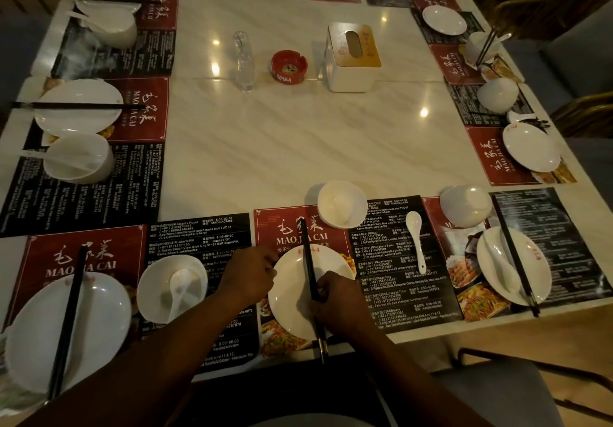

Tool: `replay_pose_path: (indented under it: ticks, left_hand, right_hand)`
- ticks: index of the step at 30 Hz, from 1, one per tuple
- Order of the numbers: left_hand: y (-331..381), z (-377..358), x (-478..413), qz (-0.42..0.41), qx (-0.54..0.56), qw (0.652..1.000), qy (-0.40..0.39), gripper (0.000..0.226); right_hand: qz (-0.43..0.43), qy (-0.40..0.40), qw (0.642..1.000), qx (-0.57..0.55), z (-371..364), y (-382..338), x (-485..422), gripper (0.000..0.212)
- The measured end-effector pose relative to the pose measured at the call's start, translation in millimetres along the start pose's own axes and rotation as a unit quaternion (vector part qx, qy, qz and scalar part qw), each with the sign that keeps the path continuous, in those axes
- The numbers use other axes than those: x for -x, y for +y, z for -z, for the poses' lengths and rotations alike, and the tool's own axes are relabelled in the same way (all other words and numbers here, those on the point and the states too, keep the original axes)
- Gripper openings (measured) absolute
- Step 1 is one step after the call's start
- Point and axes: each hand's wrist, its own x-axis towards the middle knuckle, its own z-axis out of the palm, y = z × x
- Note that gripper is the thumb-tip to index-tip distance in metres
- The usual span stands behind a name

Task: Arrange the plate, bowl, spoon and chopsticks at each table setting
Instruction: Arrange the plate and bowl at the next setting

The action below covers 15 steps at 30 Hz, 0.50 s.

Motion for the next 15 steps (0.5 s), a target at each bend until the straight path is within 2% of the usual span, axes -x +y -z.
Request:
replay_pose_path:
  ticks: [15]
  left_hand:
    - [2.7,-3.4,1.0,0.033,0.004,0.999,0.007,0.026]
  right_hand:
    - [0.002,0.002,1.000,0.002,-1.4,2.1,2.3,0.040]
